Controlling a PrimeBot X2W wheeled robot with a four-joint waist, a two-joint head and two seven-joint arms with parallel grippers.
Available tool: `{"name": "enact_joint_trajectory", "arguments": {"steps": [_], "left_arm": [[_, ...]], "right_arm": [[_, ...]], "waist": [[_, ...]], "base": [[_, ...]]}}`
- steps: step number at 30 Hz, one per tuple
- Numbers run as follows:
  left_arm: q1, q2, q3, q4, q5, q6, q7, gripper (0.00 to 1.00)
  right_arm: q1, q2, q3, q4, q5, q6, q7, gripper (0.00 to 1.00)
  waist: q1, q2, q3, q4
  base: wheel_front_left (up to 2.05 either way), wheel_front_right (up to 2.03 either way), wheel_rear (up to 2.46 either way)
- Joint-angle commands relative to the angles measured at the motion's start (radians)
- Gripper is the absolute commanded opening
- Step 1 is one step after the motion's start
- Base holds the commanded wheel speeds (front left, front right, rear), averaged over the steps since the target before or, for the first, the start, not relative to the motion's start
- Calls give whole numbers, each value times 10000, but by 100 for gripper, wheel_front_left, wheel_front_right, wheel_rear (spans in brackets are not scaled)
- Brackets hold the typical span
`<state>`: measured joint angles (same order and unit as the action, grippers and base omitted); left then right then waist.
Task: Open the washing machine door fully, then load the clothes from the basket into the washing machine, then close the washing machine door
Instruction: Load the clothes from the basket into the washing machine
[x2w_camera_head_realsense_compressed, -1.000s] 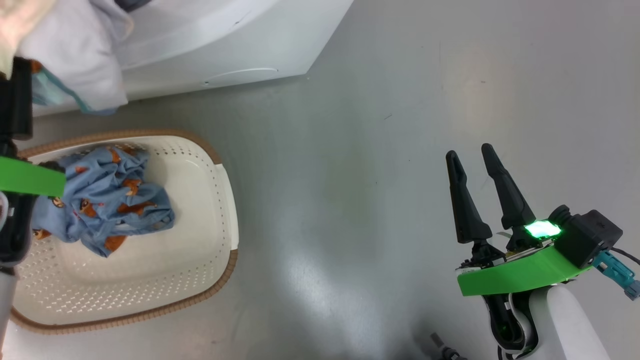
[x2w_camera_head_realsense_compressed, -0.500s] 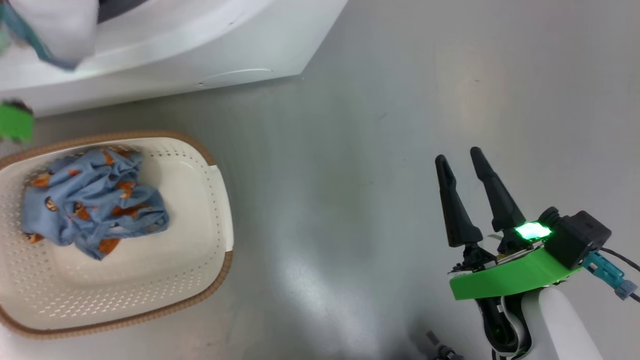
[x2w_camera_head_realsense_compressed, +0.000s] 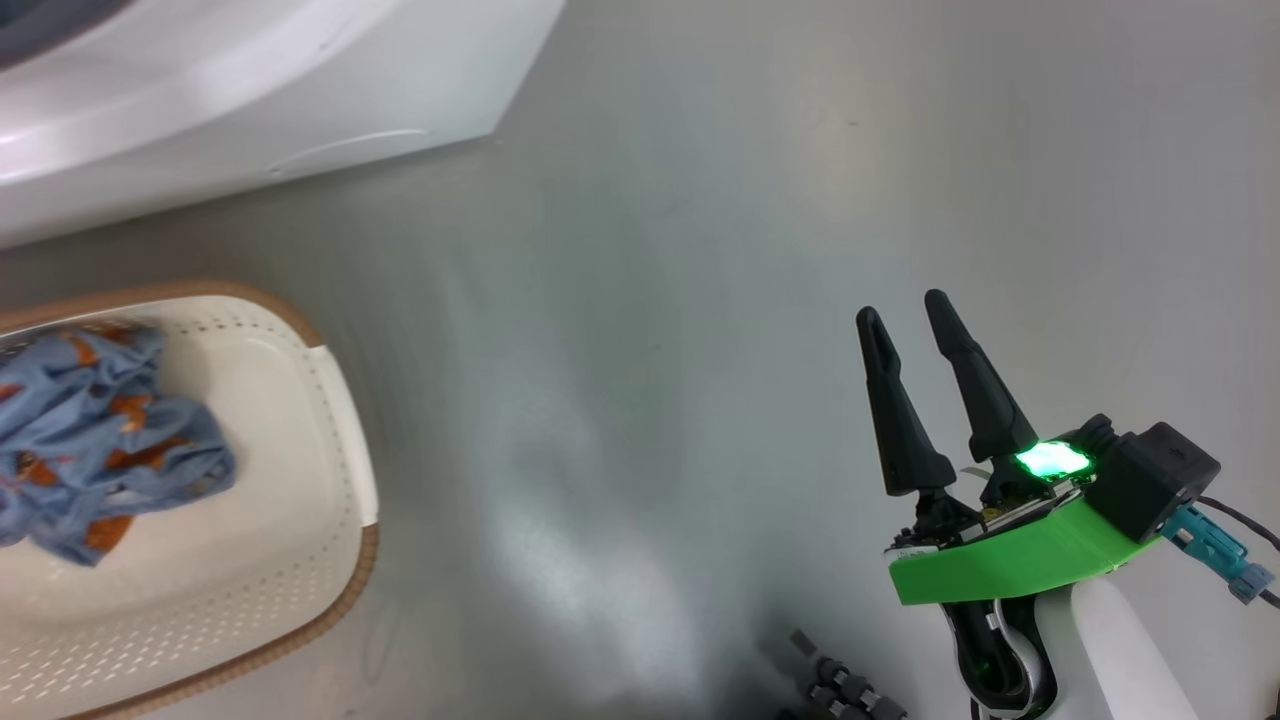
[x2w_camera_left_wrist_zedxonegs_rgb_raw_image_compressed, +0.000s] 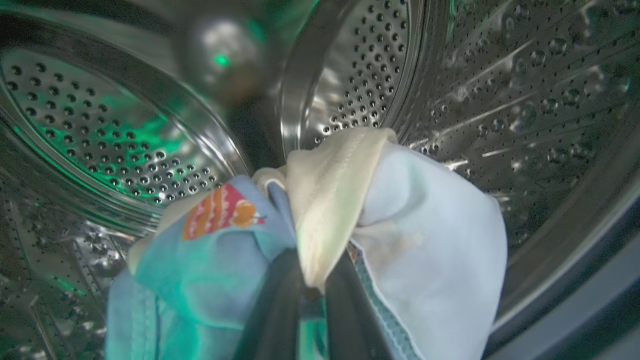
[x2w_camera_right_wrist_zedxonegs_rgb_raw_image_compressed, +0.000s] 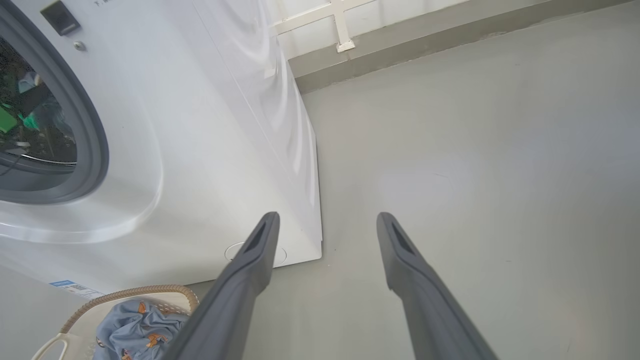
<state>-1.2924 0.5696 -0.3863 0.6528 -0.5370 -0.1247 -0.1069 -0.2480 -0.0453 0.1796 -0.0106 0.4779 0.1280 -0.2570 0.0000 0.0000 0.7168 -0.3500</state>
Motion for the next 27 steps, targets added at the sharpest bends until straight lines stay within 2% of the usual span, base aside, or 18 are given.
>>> {"name": "enact_joint_trajectory", "arguments": {"steps": [1, 6, 7, 8, 14, 22, 27], "left_arm": [[-528, 512, 260, -27, 128, 14, -354, 0], [-1153, 534, 195, 964, 409, 95, -850, 0], [-1234, 518, 143, 1202, 432, 89, -798, 27], [-1305, 483, 98, 1467, 416, 82, -661, 100], [-1614, 153, -257, 2586, 234, 7, 104, 100], [-1538, -278, -602, 3013, -95, -47, -280, 100], [-1074, -330, -932, 2876, -394, -55, -693, 100]], "right_arm": [[313, -49, 205, -271, 95, 27, -48, 100], [406, -49, 264, -352, 184, 27, -48, 100], [419, -49, 292, -337, 197, 27, -48, 100], [420, -49, 322, -321, 204, 27, -48, 100], [373, -49, 352, -283, 201, 27, -48, 100], [220, -49, 187, -183, 46, 27, -48, 100], [130, -49, 145, -118, -1, 27, -48, 100]], "waist": [[0, 0, 212, -295], [0, 0, 279, -474], [0, 0, 285, -489], [0, 0, 294, -496], [0, 0, 293, -379], [0, 0, 76, 31], [0, 0, -81, 270]], "base": [[0, 0, 0], [0, 0, 0], [0, 0, 0], [0, 0, 0], [0, 0, 0], [0, 0, 0], [0, 0, 0]]}}
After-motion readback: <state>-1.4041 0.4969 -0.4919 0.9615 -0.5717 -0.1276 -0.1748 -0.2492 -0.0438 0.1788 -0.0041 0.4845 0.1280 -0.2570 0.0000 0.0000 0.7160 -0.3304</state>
